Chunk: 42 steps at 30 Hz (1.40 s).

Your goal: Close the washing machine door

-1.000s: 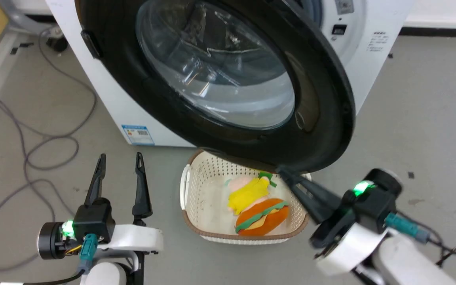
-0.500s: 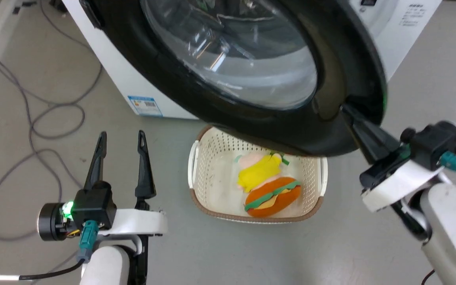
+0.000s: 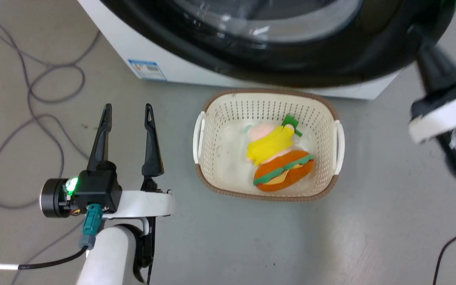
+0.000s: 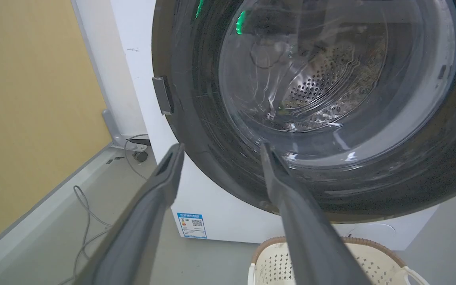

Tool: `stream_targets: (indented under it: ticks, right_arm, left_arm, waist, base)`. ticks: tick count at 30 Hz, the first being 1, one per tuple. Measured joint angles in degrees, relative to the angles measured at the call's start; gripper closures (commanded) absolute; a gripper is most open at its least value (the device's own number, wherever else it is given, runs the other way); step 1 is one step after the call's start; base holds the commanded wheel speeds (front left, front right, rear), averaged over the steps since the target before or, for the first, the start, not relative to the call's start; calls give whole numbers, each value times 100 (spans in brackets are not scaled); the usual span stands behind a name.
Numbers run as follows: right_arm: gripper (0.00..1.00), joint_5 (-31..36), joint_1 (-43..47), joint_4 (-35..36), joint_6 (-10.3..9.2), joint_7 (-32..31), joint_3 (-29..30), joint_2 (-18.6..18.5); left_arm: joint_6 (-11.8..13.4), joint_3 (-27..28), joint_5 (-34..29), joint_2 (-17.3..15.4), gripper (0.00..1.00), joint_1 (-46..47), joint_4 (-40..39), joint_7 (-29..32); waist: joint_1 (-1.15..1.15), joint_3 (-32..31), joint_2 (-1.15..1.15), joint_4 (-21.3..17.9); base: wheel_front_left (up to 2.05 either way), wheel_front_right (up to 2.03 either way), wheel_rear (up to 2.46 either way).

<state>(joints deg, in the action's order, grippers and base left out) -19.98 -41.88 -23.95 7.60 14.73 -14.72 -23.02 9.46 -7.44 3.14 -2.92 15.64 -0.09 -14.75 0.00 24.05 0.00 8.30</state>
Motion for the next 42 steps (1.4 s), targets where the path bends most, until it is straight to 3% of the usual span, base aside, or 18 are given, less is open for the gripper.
stream_targets:
  ticks: [11, 20, 27, 28, 29, 30, 35, 42]
  right_arm:
    - [100, 30, -1006, -643, -4, 1, 512, 87]
    - [100, 343, -1035, -861, 2, 1, 895, 167]
    - [100, 638, -756, -654, -4, 1, 1188, 234]
    - [68, 738, -658, -611, -4, 1, 1312, 271]
    - [18, 848, -542, -554, -5, 1, 1441, 315]
    - [0, 977, -409, -465, -5, 1, 1577, 366]
    - [0, 1490, 287, 113, -5, 2, 2169, 745]
    - [0, 1913, 1201, 999, -5, 2, 2425, 1228]
  left_arm:
    - [125, -214, 180, 8, 0, 231, -8, 0]
    - [198, -252, 256, 8, 0, 231, 0, 0]
    - [198, -155, 249, 9, 0, 202, 101, 0]
    - [197, -123, 248, 9, 0, 179, 131, 0]
    - [196, -97, 246, 9, 0, 146, 160, 0]
    - [194, -63, 233, 9, 0, 96, 191, 0]
    - [145, 97, 189, 10, 0, -194, 358, 0]
    - [118, 242, 147, 10, 0, -615, 428, 0]
  waist:
    - [0, 415, 0, 145]
    - [0, 404, 0, 182]
    - [0, 142, 0, 89]
    - [0, 77, 0, 70]
    - [0, 6, 0, 49]
    - [0, -72, 0, 26]
    - [0, -492, 0, -105]
    - [0, -1087, 0, -330]
  base:
    - [0, 0, 0]
    - [0, 0, 0]
    - [0, 0, 0]
    - [0, 0, 0]
    - [0, 0, 0]
    - [0, 0, 0]
    - [0, 0, 0]
    - [0, 0, 0]
